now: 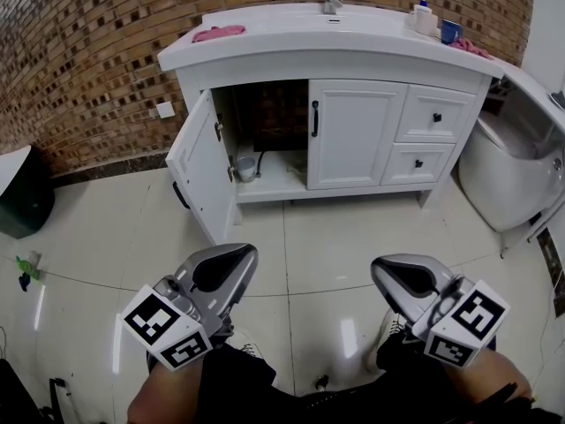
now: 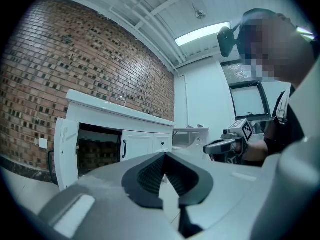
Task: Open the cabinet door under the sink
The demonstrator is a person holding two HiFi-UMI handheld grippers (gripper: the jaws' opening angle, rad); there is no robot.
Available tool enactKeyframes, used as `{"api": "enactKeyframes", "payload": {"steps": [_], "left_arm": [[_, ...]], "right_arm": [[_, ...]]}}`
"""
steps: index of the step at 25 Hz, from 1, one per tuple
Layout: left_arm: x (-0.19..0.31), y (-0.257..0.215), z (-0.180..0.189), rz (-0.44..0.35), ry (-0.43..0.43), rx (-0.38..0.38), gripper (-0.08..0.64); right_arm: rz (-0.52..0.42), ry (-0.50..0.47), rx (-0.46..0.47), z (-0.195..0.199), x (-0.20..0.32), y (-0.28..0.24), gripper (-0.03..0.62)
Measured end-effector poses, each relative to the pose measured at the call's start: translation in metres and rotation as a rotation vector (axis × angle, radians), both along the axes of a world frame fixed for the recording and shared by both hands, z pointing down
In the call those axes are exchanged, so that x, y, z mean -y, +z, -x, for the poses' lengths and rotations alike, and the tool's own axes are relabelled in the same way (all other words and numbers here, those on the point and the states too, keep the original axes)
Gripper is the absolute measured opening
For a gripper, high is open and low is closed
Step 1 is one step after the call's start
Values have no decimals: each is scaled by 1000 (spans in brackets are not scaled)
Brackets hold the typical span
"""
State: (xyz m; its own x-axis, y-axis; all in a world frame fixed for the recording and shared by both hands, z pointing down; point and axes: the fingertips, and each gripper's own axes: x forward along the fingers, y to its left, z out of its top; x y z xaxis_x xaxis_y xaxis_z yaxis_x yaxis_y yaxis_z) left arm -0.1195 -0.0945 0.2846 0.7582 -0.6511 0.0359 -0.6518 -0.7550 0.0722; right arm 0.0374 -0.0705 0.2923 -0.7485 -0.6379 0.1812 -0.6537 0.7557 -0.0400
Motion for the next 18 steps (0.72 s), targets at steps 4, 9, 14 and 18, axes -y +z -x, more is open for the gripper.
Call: {"api": "enactKeyframes", "payload": {"steps": [4, 9, 14, 18], "left_arm": [[0, -1, 1, -2, -5, 0, 6], [0, 0, 3, 1, -11, 0, 6], [-1, 0, 2, -1, -11, 0, 6], [1, -2, 5, -12, -20, 0, 6]], "right_arm": [[-7, -6, -11, 1, 0, -1, 8], [-18, -7, -19, 1, -2, -3, 8], [-13, -18, -21, 3, -3, -2, 8], [-7, -36, -14, 6, 2, -2, 8]]}}
